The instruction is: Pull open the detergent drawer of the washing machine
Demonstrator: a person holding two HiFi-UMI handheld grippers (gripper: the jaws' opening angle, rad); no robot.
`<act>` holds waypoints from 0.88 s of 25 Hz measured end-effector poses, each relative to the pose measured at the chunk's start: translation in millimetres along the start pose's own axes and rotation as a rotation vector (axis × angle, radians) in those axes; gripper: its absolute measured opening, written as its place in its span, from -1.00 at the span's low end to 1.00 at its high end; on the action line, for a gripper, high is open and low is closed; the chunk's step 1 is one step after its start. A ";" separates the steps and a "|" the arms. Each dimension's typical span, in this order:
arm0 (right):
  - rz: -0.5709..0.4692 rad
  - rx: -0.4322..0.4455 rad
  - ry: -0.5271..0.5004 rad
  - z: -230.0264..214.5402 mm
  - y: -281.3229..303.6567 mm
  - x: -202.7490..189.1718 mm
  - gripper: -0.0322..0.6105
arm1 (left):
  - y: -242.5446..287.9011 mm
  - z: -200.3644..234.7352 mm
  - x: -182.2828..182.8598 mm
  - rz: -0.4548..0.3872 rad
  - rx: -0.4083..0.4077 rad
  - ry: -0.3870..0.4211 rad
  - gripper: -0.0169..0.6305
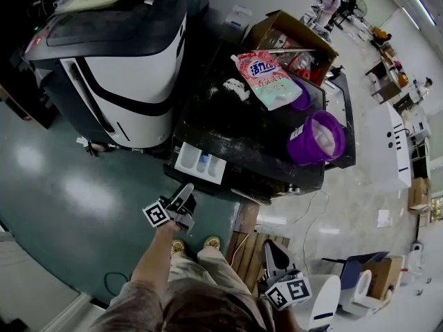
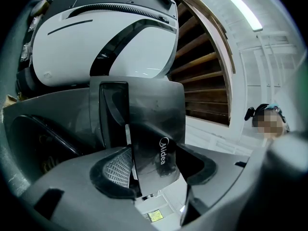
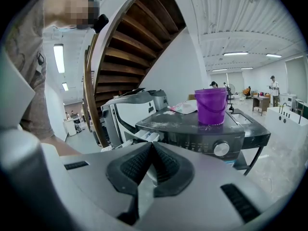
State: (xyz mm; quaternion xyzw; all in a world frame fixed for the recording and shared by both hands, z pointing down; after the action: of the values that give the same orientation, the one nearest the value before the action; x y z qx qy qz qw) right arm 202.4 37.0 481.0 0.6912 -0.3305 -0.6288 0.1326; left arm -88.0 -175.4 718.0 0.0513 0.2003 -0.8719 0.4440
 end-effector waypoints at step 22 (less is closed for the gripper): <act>0.018 0.064 -0.036 12.3 12.3 1.6 -0.89 | -39.6 -20.5 -30.5 -0.011 -0.016 -0.036 -0.05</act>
State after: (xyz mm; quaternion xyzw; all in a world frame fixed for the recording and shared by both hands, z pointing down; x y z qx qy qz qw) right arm 187.1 29.7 484.9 0.6808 -0.3588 -0.6291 0.1099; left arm -103.0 -123.5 719.5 0.0310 0.1997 -0.8733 0.4432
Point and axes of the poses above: the fingertips, and each gripper's own axes: y forward along the fingers, z to its left, x out of its top, the point moved 10 cm from there along -y, backward along the fingers, and after that the axes turned 14 degrees about z, right-handed, at the moved point
